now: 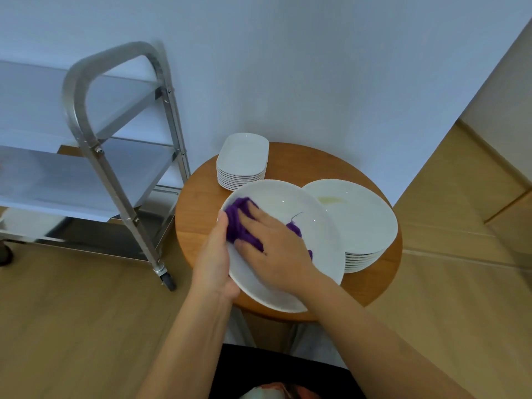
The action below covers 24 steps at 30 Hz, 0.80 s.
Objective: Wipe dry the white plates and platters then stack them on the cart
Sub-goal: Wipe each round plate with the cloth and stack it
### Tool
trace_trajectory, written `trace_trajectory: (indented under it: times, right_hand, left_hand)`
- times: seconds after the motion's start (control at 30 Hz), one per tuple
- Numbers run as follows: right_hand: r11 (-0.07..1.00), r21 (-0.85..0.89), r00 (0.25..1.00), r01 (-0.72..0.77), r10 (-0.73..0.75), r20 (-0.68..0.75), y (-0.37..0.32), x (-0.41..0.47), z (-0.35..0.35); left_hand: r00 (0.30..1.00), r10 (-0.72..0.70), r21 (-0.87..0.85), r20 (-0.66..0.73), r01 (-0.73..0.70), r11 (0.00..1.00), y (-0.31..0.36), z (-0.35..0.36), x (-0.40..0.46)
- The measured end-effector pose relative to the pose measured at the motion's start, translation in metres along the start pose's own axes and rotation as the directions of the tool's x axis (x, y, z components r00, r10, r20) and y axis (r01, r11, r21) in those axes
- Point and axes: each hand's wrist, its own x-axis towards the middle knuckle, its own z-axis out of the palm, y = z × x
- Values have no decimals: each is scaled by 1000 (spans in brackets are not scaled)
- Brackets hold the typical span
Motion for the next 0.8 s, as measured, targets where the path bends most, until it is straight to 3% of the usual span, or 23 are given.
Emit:
trace_trajectory:
  times: [0.13,0.23,0.37,0.5,0.7,0.77,0.8]
  right_hand:
    - [991,52,987,124,-128,97,-2,-18,-2]
    - [986,103,962,128,-149,230,6,-27,-13]
    - [994,80,925,68,-93,370,20,-32,-29]
    - [984,-47,901,172,-138,412,36,-43,-44]
    - [933,-298,934,204,-94,345,56,-47,-66]
    - [959,-276,978,67,-8,211,51,-37,-67]
    - [988,-129,995,-86,90,31,45,-30,-69]
  left_hand:
    - [996,-13,-59,-91,7,998,2,-6,1]
    - [995,-48,-77,-87,41,996,4,-7,1]
    - [990,-122,-75,68,127,989,3,-10,1]
    - [963,-162,-76,217,182,980,5,-12,-1]
    - [972,-86,-17,218,92,996,9,-15,-2]
    - [983,-60,-12,173,63,998,10,-16,-1]
    - [988,-56,-21,146,59,998,10,-16,-1]
